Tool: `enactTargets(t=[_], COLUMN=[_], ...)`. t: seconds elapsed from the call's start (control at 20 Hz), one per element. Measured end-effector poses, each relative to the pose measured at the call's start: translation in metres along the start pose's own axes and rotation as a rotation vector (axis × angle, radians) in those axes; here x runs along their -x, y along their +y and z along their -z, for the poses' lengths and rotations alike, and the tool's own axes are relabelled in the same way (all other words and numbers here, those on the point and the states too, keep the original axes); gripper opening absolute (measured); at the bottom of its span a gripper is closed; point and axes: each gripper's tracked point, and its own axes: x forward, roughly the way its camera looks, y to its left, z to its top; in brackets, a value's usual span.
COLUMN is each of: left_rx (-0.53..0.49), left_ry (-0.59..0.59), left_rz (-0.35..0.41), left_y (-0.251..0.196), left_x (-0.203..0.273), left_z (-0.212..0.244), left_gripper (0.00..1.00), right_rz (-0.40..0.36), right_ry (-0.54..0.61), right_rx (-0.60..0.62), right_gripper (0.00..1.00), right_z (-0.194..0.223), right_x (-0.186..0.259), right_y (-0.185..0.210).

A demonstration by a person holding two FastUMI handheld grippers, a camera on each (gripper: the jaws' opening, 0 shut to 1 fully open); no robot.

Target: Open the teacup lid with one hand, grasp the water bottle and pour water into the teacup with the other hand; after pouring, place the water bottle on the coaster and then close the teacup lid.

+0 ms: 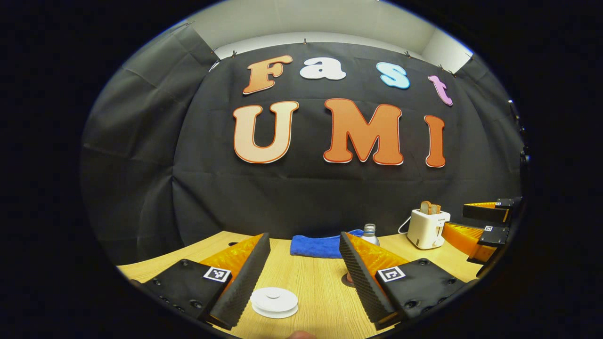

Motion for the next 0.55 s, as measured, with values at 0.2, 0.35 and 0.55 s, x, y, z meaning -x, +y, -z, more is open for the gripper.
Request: enactTargets(t=[0.2,0.35,0.55], left_rx=[-0.010,-0.028,-0.046], left_ry=[0.005,-0.002,-0.006], left_rz=[0.000,-0.010,-0.020], left_y=[-0.0016,-0.0016,-0.0047], left_x=[0.0009,0.0019,0.0041], left_z=[0.0010,0.0019,0.0016], left_gripper=[1.00,1.00,1.00], right_rz=[0.008,0.009,0.013], right_ry=[0.006,0.007,-0.003], right_rx=[-0.006,-0.007,-0.006], right_gripper=[0.99,0.99,0.99], right_z=[0.0023,0.0031,0.0009], right_x=[0.0000,0.0025,0.0039], right_y=[-0.0011,-0.0027,-0.0049])
